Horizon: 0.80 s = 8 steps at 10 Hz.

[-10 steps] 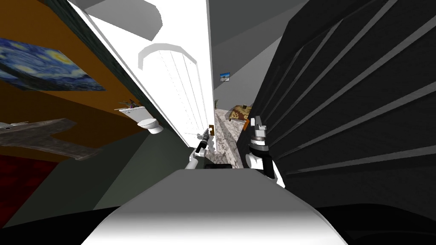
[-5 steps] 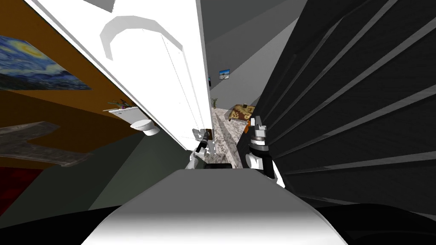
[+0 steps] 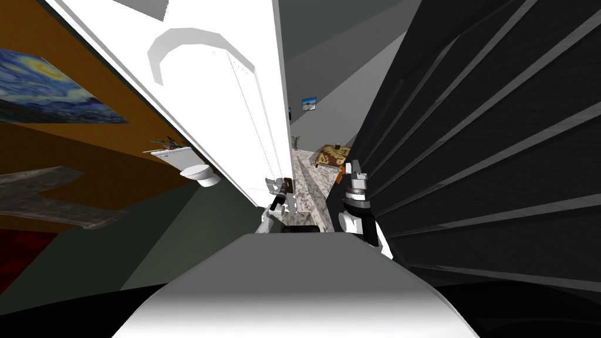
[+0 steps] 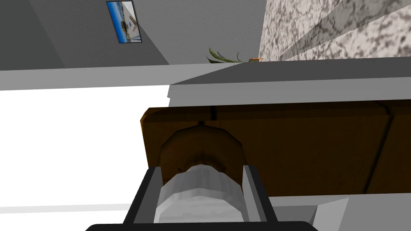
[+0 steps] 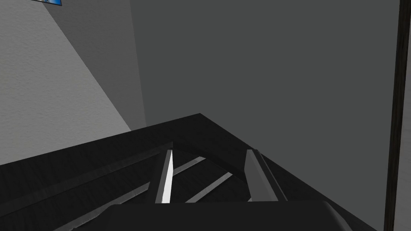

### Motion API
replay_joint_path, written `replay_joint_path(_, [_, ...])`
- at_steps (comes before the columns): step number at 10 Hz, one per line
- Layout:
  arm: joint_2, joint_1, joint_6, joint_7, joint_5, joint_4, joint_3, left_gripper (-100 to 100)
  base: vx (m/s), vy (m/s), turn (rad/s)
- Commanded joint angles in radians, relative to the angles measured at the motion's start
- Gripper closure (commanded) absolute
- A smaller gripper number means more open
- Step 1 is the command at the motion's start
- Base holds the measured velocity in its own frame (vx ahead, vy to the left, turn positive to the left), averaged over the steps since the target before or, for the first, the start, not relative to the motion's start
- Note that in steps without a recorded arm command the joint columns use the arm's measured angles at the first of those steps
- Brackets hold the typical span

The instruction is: Push the door open

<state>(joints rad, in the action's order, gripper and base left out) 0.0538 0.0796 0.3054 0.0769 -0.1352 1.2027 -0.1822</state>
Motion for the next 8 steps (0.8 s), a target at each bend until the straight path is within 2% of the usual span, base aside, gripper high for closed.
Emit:
replay_joint_path(1, [-0.001,0.001,0.002,-0.001,0.0,0.002,0.0,100,0.0,0.0,0.0])
replay_joint_path(3, [0.016,0.034,0.014,0.016,-0.005,-0.045,0.033,100,0.112,0.005,0.075])
replay_joint_path(6, [0.022,0.053,0.022,0.025,-0.007,-0.071,0.052,100,0.108,0.001,0.06])
replay_joint_path(7, [0.025,0.066,0.027,0.031,-0.009,-0.087,0.064,100,0.111,0.055,0.152])
replay_joint_path(8, [0.025,0.066,0.027,0.031,-0.009,-0.087,0.064,100,0.084,0.046,0.046])
